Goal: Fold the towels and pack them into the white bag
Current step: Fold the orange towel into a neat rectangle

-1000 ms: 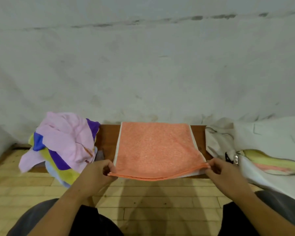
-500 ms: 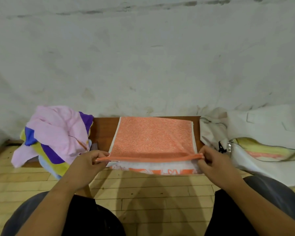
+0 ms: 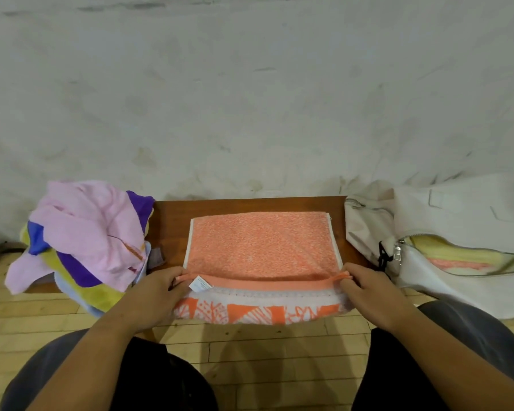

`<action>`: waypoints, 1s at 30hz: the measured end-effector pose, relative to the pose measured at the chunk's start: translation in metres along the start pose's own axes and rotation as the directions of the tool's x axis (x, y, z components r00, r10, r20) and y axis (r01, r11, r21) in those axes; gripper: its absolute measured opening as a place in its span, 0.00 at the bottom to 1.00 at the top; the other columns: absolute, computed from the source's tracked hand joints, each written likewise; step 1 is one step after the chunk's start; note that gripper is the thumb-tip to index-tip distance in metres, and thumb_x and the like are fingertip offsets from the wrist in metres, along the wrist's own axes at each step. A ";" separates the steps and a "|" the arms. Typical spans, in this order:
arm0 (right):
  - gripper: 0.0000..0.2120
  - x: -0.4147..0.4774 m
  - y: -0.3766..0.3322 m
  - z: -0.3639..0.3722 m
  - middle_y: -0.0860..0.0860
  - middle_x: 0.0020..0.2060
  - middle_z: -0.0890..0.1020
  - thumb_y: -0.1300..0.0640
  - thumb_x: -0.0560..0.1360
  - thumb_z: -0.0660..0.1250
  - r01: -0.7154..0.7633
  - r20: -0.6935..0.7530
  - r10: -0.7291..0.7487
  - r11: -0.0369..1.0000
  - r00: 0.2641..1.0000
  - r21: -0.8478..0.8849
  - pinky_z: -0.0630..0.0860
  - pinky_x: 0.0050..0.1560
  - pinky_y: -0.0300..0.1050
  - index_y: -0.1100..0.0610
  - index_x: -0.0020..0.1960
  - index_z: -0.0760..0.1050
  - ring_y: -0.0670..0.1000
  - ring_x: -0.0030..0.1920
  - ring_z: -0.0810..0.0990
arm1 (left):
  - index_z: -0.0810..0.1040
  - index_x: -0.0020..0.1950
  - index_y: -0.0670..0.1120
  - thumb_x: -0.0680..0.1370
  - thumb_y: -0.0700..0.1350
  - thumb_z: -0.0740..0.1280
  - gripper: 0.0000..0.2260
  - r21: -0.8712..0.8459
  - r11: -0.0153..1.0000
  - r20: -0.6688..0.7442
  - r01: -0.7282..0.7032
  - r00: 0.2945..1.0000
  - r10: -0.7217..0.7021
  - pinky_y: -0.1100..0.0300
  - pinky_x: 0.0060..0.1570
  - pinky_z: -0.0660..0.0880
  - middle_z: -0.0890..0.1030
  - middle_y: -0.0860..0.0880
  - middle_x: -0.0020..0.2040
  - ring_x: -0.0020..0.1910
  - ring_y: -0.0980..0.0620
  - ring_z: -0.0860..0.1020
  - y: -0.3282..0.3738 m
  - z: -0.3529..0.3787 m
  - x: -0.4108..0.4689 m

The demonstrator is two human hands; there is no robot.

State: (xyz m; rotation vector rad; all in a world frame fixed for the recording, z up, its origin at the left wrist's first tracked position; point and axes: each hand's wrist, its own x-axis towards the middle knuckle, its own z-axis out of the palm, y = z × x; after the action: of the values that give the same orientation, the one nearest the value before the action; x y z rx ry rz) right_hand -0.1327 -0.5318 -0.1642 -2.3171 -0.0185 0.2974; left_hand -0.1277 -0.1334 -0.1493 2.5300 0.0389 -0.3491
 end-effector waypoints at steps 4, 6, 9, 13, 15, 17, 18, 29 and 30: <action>0.12 0.011 0.000 0.007 0.30 0.63 0.73 0.59 0.81 0.61 0.179 0.067 -0.177 0.983 0.982 -0.035 0.65 0.61 0.27 0.43 0.50 0.79 0.29 0.66 0.69 | 0.78 0.48 0.55 0.83 0.52 0.62 0.07 -0.076 0.997 -0.028 0.006 1.000 -0.008 0.69 0.40 0.75 0.82 0.63 0.40 0.43 0.65 0.80 0.007 0.006 0.012; 0.15 0.020 0.002 0.011 0.34 0.73 0.68 0.61 0.80 0.61 0.208 0.112 -0.208 0.978 0.972 0.012 0.60 0.71 0.32 0.43 0.43 0.77 0.31 0.74 0.61 | 0.78 0.48 0.53 0.83 0.52 0.62 0.08 -0.125 0.992 -0.007 -0.006 1.000 0.005 0.66 0.43 0.76 0.81 0.62 0.42 0.44 0.62 0.79 0.011 0.012 0.021; 0.13 0.031 0.002 0.015 0.43 0.79 0.63 0.61 0.81 0.60 0.156 0.203 -0.159 0.987 0.966 0.031 0.56 0.77 0.39 0.50 0.40 0.76 0.38 0.78 0.57 | 0.77 0.67 0.54 0.83 0.52 0.62 0.13 -0.159 0.987 0.072 -0.014 0.997 0.026 0.69 0.52 0.76 0.75 0.62 0.66 0.63 0.60 0.74 0.014 0.017 0.032; 0.12 0.032 0.003 0.020 0.44 0.81 0.56 0.58 0.82 0.57 0.136 0.187 -0.107 0.979 0.977 -0.151 0.50 0.79 0.41 0.51 0.45 0.77 0.41 0.80 0.49 | 0.66 0.78 0.49 0.85 0.51 0.58 0.21 0.053 0.998 0.156 -0.021 0.988 0.012 0.61 0.70 0.65 0.60 0.58 0.79 0.77 0.54 0.62 0.019 0.023 0.038; 0.16 0.030 0.006 0.018 0.47 0.82 0.53 0.58 0.83 0.54 0.099 0.142 -0.064 0.960 0.988 -0.261 0.45 0.78 0.40 0.56 0.64 0.78 0.45 0.81 0.48 | 0.61 0.80 0.49 0.85 0.50 0.57 0.23 0.094 0.996 0.177 0.004 0.984 -0.021 0.59 0.74 0.60 0.56 0.56 0.81 0.80 0.52 0.57 0.022 0.025 0.037; 0.20 0.028 0.007 0.016 0.49 0.82 0.51 0.57 0.85 0.51 0.065 0.117 -0.020 0.917 0.993 -0.393 0.44 0.77 0.42 0.56 0.73 0.72 0.52 0.82 0.49 | 0.60 0.81 0.49 0.85 0.50 0.57 0.23 0.101 0.995 0.197 0.018 0.980 -0.037 0.58 0.75 0.60 0.52 0.55 0.82 0.80 0.52 0.54 0.023 0.026 0.036; 0.18 0.026 0.007 0.017 0.49 0.82 0.54 0.55 0.85 0.51 0.056 0.093 -0.020 0.911 0.995 -0.408 0.48 0.78 0.45 0.54 0.70 0.73 0.54 0.81 0.51 | 0.59 0.81 0.49 0.85 0.51 0.57 0.24 0.108 0.994 0.207 0.009 0.978 -0.032 0.57 0.75 0.60 0.51 0.56 0.82 0.81 0.53 0.53 0.023 0.026 0.036; 0.15 0.012 0.007 0.029 0.46 0.81 0.57 0.56 0.82 0.57 0.168 0.162 -0.121 0.934 0.979 -0.315 0.53 0.76 0.36 0.60 0.66 0.73 0.43 0.80 0.54 | 0.59 0.81 0.48 0.85 0.52 0.57 0.24 0.151 0.988 0.228 0.012 0.973 -0.047 0.57 0.75 0.59 0.49 0.54 0.82 0.81 0.52 0.51 0.027 0.025 0.034; 0.17 0.012 0.008 0.030 0.47 0.82 0.56 0.56 0.82 0.56 0.124 0.148 -0.077 0.932 0.986 -0.341 0.53 0.77 0.39 0.60 0.68 0.72 0.46 0.81 0.54 | 0.56 0.82 0.49 0.86 0.52 0.57 0.25 0.156 0.988 0.228 0.013 0.972 -0.048 0.57 0.75 0.59 0.49 0.55 0.82 0.81 0.52 0.51 0.026 0.025 0.034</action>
State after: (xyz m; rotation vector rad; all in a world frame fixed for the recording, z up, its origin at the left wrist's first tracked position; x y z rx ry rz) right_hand -0.1279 -0.5146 -0.1922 -2.6335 -0.2774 0.4232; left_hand -0.0984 -0.1708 -0.1635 2.6240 -0.0407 -0.6813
